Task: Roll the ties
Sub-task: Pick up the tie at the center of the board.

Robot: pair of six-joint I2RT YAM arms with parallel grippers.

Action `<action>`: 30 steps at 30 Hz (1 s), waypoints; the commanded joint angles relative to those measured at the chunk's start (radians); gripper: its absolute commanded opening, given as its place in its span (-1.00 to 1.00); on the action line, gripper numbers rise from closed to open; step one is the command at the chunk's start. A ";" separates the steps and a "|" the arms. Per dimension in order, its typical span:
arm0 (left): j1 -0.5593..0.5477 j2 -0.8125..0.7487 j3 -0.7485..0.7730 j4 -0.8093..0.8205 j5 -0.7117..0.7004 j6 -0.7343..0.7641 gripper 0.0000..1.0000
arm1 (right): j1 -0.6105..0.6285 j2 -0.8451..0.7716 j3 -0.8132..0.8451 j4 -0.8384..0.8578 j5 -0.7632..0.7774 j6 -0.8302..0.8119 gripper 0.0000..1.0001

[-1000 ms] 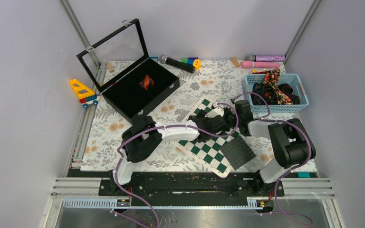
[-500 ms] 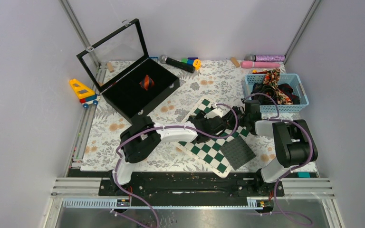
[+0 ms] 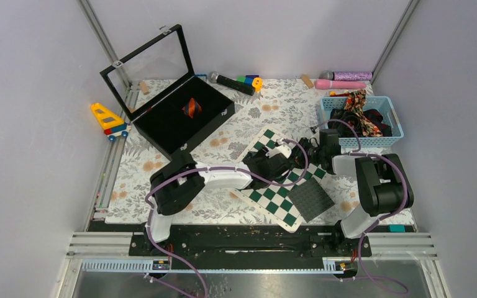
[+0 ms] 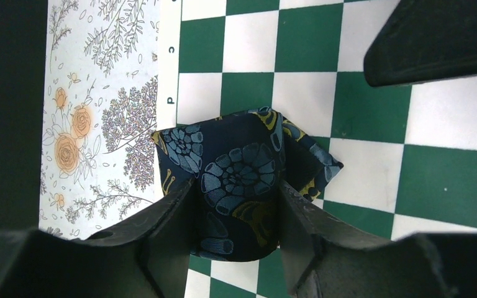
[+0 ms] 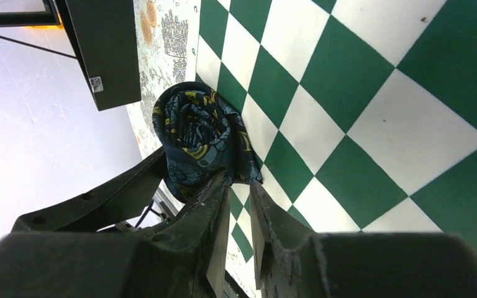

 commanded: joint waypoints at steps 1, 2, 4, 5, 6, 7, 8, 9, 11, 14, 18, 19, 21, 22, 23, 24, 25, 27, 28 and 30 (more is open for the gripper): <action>0.000 -0.024 -0.100 -0.008 0.117 0.057 -0.06 | 0.021 0.029 0.038 0.015 -0.057 -0.022 -0.49; 0.000 -0.033 -0.114 0.006 0.115 0.065 -0.06 | 0.031 0.033 0.039 0.016 -0.055 -0.021 -0.49; 0.000 -0.047 -0.135 0.028 0.113 0.078 -0.06 | 0.060 0.042 0.047 0.011 -0.038 -0.020 -0.49; 0.002 -0.051 -0.141 0.033 0.114 0.079 -0.05 | 0.077 0.049 0.053 0.009 -0.029 -0.020 -0.48; 0.001 -0.052 -0.141 0.034 0.114 0.079 -0.06 | 0.093 0.058 0.062 0.005 -0.020 -0.020 -0.46; 0.001 -0.051 -0.138 0.032 0.115 0.079 -0.05 | 0.108 0.072 0.071 0.000 -0.012 -0.018 -0.44; 0.001 -0.048 -0.134 0.030 0.114 0.077 -0.05 | 0.119 0.081 0.075 0.001 -0.001 -0.012 -0.41; 0.001 -0.045 -0.130 0.027 0.115 0.075 -0.05 | 0.127 0.088 0.076 0.010 0.016 -0.004 -0.40; 0.001 -0.041 -0.124 0.028 0.117 0.069 -0.05 | 0.134 0.100 0.078 0.014 0.043 0.008 -0.38; 0.001 -0.038 -0.115 0.024 0.121 0.064 -0.05 | 0.135 0.106 0.088 -0.016 0.075 -0.007 -0.34; 0.001 -0.037 -0.112 0.026 0.123 0.059 -0.05 | 0.136 0.127 0.113 -0.050 0.067 -0.025 -0.31; 0.001 -0.038 -0.111 0.028 0.124 0.059 -0.05 | 0.136 0.134 0.118 -0.052 0.060 -0.026 -0.30; 0.001 -0.037 -0.110 0.032 0.126 0.058 -0.05 | 0.137 0.145 0.124 -0.049 0.052 -0.026 -0.31; 0.002 -0.036 -0.111 0.031 0.129 0.057 -0.05 | 0.137 0.150 0.127 -0.047 0.051 -0.026 -0.31; 0.001 -0.036 -0.110 0.031 0.130 0.056 -0.05 | 0.136 0.155 0.129 -0.048 0.047 -0.026 -0.31; 0.001 -0.037 -0.111 0.031 0.132 0.056 -0.05 | 0.136 0.161 0.133 -0.048 0.042 -0.026 -0.31; 0.001 -0.037 -0.109 0.031 0.133 0.055 -0.05 | 0.137 0.171 0.136 -0.047 0.038 -0.025 -0.31; 0.002 -0.038 -0.109 0.033 0.133 0.054 -0.05 | 0.139 0.183 0.142 -0.047 0.037 -0.026 -0.31; 0.001 -0.038 -0.109 0.032 0.135 0.054 -0.05 | 0.139 0.188 0.144 -0.048 0.038 -0.026 -0.31; 0.001 -0.037 -0.107 0.032 0.135 0.054 -0.06 | 0.141 0.199 0.147 -0.047 0.036 -0.026 -0.31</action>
